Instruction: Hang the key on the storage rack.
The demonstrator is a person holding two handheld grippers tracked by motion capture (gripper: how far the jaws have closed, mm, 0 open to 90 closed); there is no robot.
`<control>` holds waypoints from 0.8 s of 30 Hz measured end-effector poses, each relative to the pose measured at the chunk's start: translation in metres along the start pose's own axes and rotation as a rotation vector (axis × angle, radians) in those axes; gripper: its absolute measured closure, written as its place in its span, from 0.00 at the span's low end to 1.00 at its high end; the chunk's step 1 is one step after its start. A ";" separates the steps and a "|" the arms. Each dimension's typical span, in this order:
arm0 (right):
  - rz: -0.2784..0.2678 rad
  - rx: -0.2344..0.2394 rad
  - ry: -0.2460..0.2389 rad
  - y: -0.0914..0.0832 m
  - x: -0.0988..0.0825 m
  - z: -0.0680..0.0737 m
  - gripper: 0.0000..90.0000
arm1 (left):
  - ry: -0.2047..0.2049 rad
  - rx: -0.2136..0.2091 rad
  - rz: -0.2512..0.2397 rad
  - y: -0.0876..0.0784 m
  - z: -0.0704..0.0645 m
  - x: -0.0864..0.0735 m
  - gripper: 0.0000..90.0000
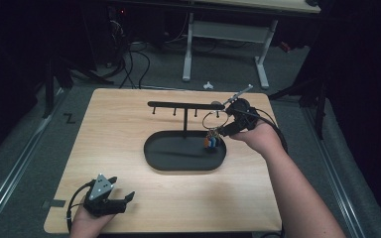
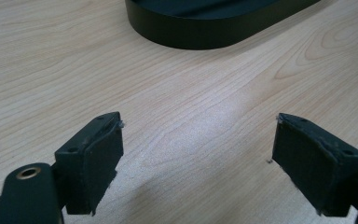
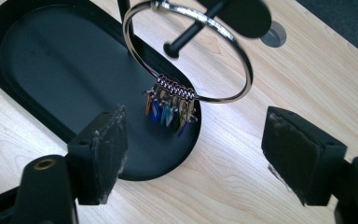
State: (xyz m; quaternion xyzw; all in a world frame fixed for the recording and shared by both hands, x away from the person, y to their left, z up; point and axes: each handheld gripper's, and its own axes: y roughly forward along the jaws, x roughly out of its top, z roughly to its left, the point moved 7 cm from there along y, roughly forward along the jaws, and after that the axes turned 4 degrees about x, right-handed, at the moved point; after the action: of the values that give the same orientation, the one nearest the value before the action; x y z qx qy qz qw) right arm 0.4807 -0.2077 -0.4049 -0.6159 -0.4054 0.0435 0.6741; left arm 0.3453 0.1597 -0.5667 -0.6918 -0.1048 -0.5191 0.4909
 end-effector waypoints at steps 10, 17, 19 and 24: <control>-0.129 0.021 0.020 0.016 -0.032 0.012 0.18 | 0.008 0.001 0.004 0.002 -0.001 0.000 0.19; -0.188 -0.030 -0.003 0.036 -0.074 0.023 0.17 | 0.012 -0.001 0.010 0.003 -0.001 0.000 0.18; -0.202 -0.027 0.017 0.040 -0.085 0.025 0.17 | 0.013 0.001 0.010 0.003 -0.001 0.000 0.18; -0.263 -0.032 0.064 0.049 -0.111 0.030 0.17 | 0.009 0.003 0.007 0.003 0.000 0.001 0.18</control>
State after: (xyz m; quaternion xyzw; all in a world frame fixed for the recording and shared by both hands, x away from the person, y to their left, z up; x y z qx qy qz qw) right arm 0.4100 -0.2342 -0.5052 -0.5694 -0.4615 -0.0715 0.6766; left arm 0.3470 0.1578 -0.5677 -0.6889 -0.1012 -0.5204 0.4943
